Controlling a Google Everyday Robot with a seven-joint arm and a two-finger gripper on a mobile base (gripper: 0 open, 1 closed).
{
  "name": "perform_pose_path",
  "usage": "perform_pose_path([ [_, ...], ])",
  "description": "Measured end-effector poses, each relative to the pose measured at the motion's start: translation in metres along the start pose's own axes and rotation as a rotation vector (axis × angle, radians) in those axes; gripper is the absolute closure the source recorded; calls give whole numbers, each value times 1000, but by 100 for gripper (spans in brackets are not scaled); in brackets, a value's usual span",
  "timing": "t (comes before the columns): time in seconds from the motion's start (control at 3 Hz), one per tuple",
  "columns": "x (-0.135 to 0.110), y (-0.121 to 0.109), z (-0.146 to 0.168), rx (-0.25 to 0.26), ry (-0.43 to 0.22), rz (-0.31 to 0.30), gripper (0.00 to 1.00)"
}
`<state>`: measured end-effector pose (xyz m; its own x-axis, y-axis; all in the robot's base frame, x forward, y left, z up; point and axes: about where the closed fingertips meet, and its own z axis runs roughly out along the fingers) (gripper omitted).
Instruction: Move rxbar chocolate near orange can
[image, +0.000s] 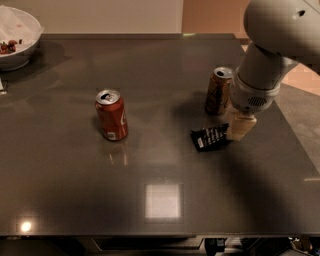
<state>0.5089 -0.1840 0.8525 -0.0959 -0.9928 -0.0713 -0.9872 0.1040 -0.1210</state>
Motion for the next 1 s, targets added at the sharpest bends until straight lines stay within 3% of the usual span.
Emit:
perform_pose_path([
  [0.67,31,-41,4,39,46,160,100],
  [1.0,39,-53,5,50,48,204,84],
])
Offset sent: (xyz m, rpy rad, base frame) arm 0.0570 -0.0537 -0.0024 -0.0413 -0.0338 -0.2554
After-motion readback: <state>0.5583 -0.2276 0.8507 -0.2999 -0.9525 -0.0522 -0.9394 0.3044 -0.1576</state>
